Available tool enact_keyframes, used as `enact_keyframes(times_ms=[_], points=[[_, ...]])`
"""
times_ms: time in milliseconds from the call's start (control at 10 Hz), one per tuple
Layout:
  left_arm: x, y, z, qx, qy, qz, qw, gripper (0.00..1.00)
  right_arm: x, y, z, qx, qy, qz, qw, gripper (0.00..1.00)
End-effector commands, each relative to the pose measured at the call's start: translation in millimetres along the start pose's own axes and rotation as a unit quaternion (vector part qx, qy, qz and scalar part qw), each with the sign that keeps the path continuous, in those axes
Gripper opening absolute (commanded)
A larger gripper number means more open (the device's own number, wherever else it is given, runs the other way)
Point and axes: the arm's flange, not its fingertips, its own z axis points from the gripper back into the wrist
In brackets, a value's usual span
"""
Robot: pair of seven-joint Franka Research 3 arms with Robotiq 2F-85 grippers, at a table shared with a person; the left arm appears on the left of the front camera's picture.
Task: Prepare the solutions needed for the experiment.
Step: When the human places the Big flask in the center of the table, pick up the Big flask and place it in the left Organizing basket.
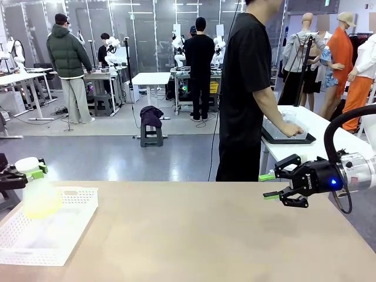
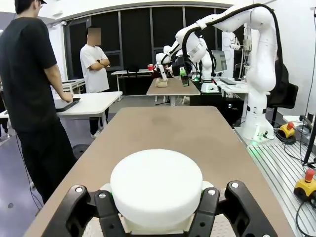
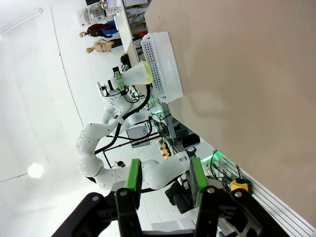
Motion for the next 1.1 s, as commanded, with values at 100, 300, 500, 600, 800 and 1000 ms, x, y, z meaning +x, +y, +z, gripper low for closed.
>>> enact_keyframes(times_ms=[100,300,500,600,800,1000], points=[[-20.1,11.2,-6.0,-0.019,0.005,-0.005,1.000,0.00,0.1,2.5,1.3,-0.004,0.005,0.002,1.000,0.51],[-39.7,14.3,-14.6,-0.022,0.020,0.012,0.999,0.00,0.1,2.5,1.3,-0.004,0.005,0.002,1.000,0.51],[-57.1,17.9,-22.3,-0.022,0.023,0.014,0.999,0.00,0.1,2.5,1.3,-0.004,0.005,0.002,1.000,0.51],[-63.1,18.6,-23.3,-0.021,0.024,0.017,0.999,0.00,0.1,2.5,1.3,-0.004,0.005,0.002,1.000,0.51],[-72.4,20.3,-23.7,-0.016,0.031,0.016,0.999,0.00,0.1,2.5,1.3,-0.004,0.005,0.002,1.000,0.51],[-77.1,20.7,-25.3,-0.021,0.037,0.016,0.999,0.00,0.1,2.5,1.3,-0.004,0.005,0.002,1.000,0.51]])
